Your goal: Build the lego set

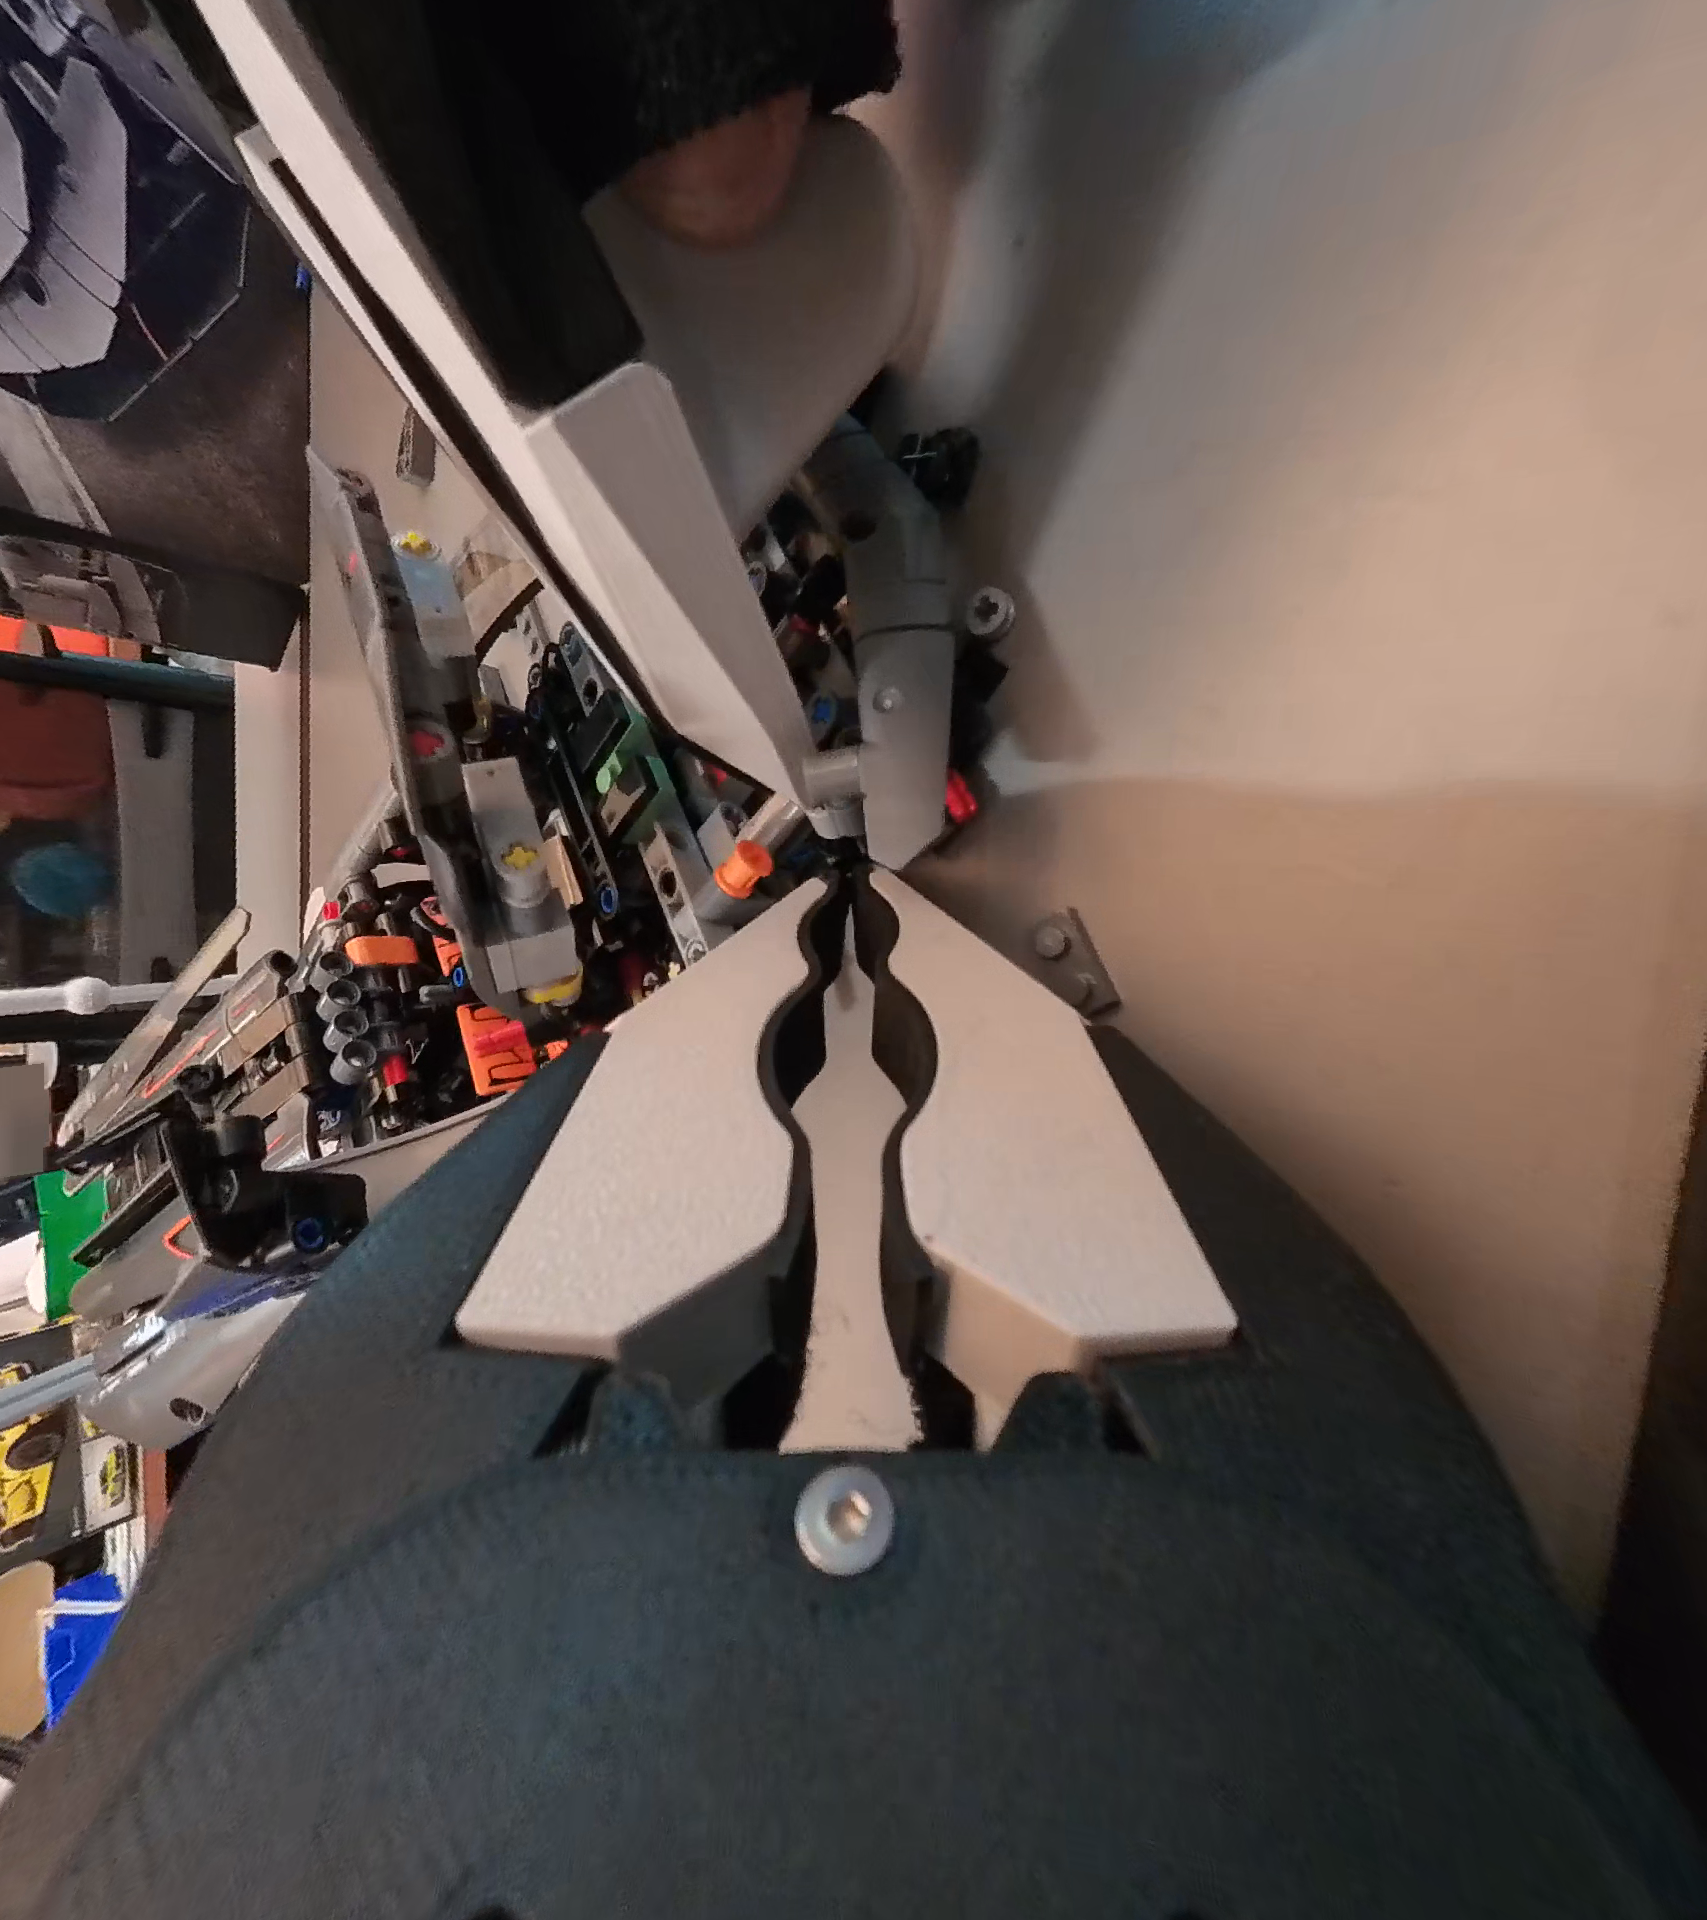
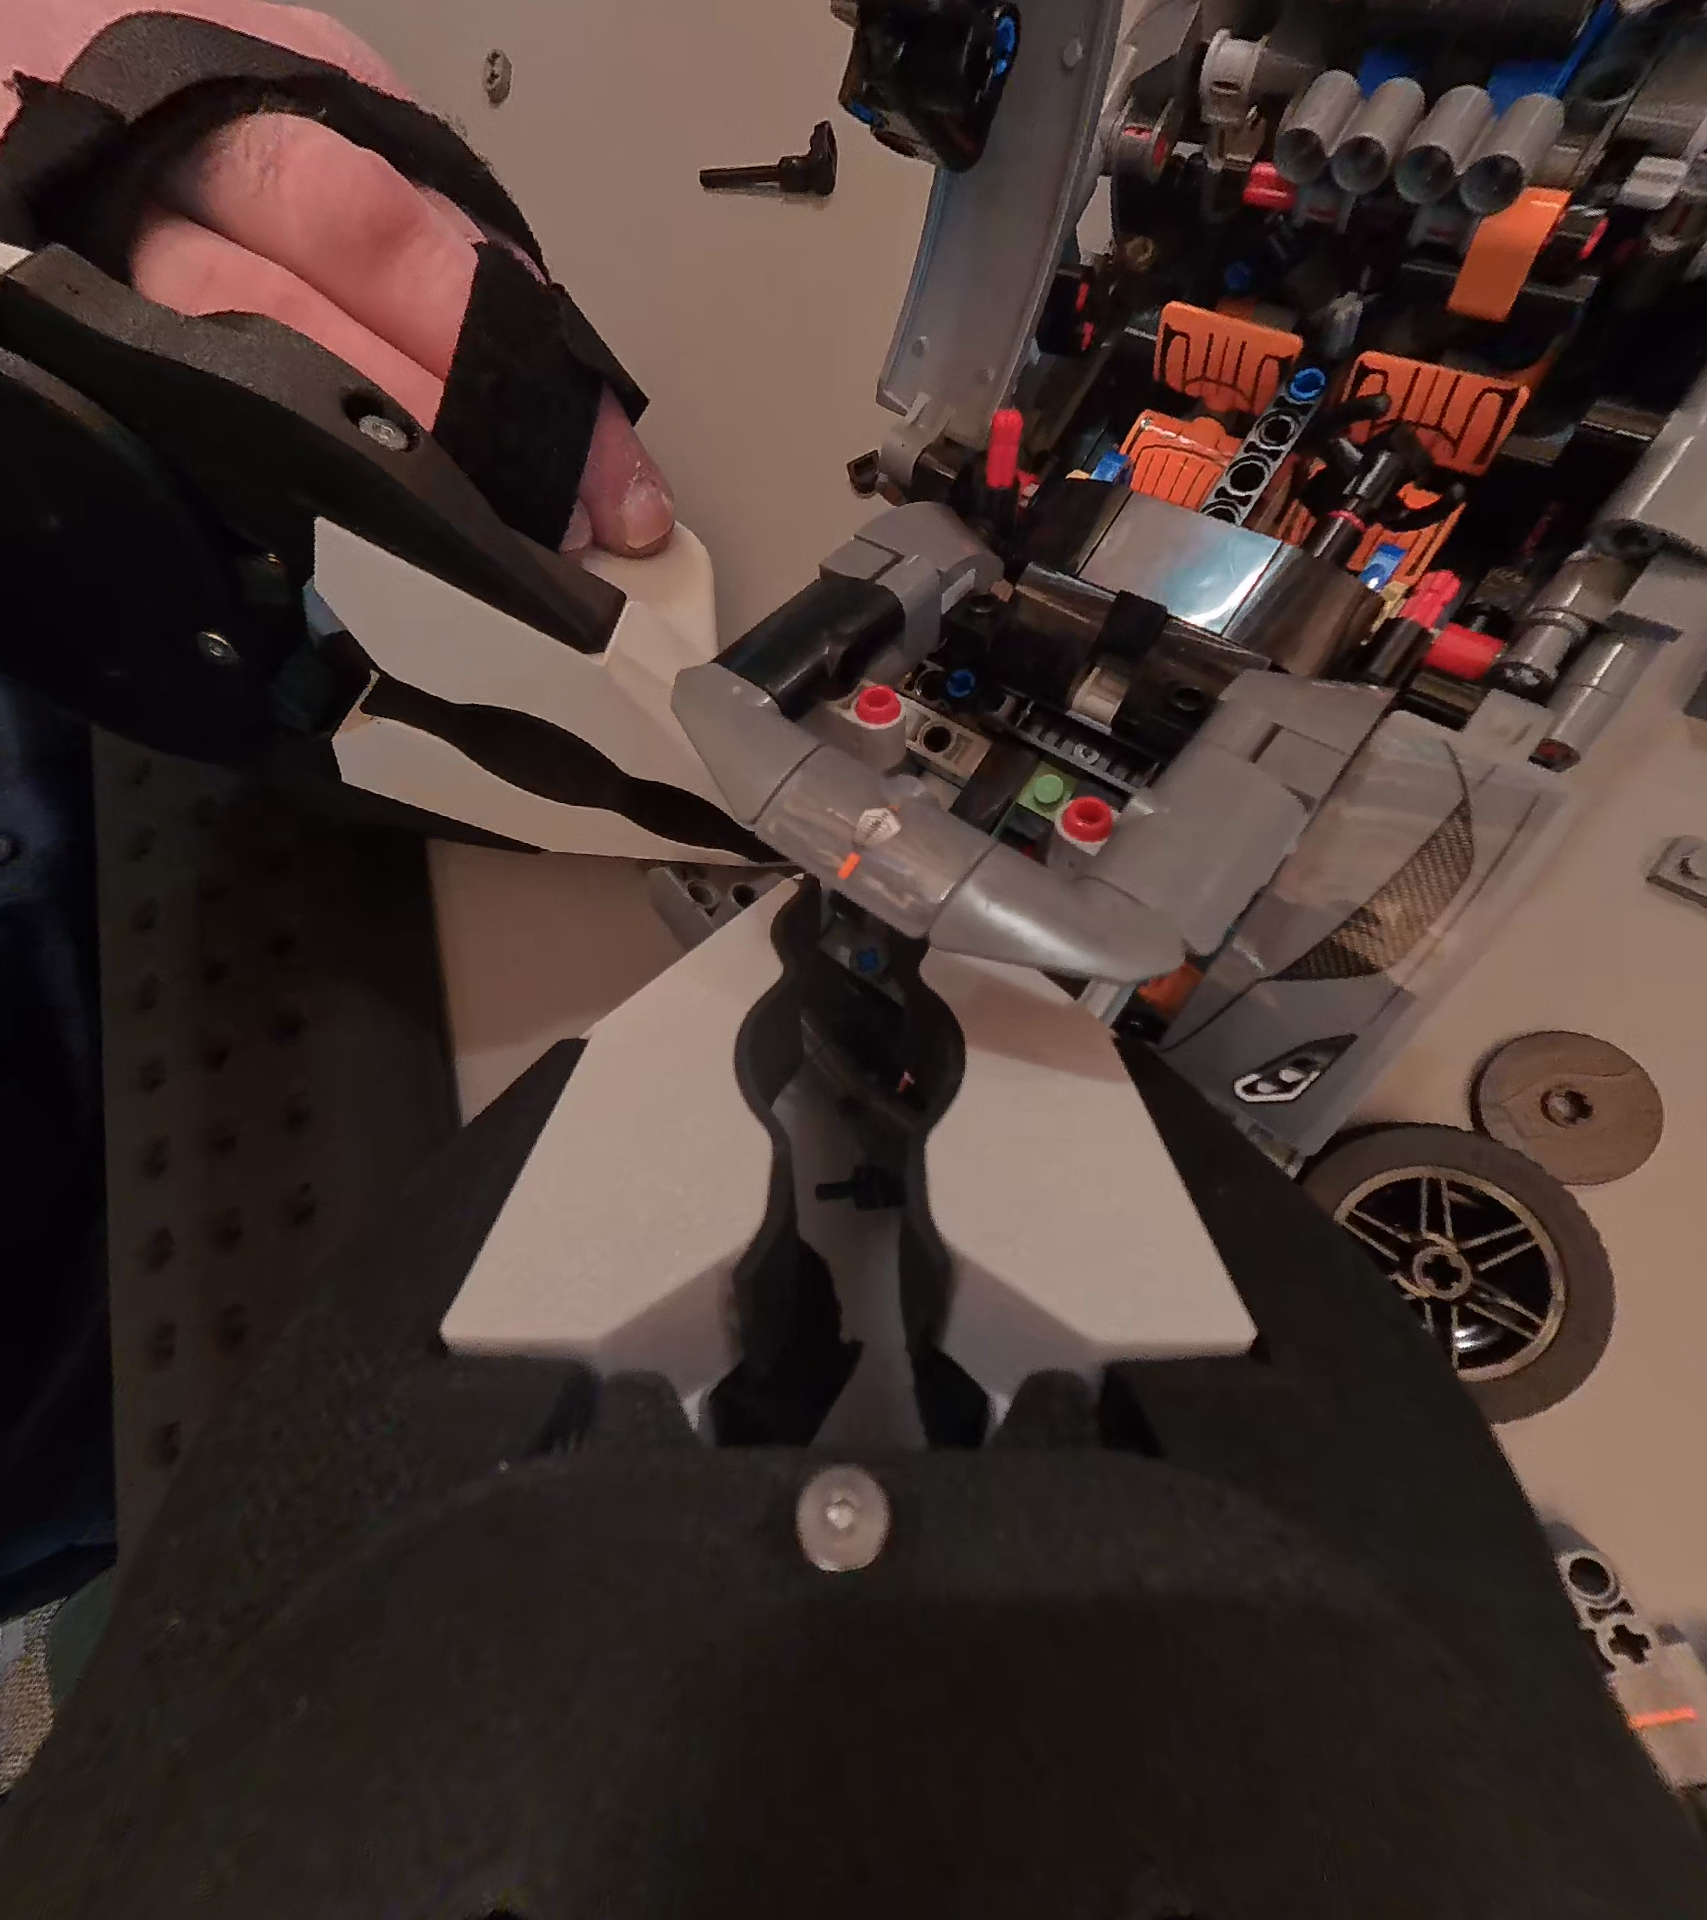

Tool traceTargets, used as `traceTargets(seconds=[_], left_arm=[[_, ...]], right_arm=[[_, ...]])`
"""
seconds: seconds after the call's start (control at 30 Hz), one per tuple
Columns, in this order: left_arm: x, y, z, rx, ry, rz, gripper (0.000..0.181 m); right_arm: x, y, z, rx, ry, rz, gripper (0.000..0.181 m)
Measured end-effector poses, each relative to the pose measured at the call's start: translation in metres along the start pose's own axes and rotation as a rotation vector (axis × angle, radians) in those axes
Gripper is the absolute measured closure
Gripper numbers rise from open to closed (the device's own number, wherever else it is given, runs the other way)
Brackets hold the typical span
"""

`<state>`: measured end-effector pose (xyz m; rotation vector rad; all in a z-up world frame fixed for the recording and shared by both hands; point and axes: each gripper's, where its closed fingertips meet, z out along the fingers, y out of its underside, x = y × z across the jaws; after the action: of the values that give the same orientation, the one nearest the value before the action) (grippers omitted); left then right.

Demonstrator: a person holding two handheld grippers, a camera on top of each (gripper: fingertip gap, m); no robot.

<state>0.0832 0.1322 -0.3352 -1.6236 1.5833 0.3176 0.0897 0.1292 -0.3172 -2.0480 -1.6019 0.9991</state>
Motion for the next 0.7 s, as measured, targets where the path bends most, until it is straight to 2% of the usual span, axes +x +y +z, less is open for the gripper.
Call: traceTargets(seconds=[0.5,0.7], left_arm=[[-0.0004,0.0015,0.0007,0.012,0.066,-0.122,0.181],[-0.0004,0.0011,0.0004,0.023,0.043,-0.071,0.181]], right_arm=[[0.0016,-0.0028,0.0012,0.012,0.033,-0.034,0.172],[0.0017,-0.0007,0.0006,0.007,0.028,-0.031,0.168]])
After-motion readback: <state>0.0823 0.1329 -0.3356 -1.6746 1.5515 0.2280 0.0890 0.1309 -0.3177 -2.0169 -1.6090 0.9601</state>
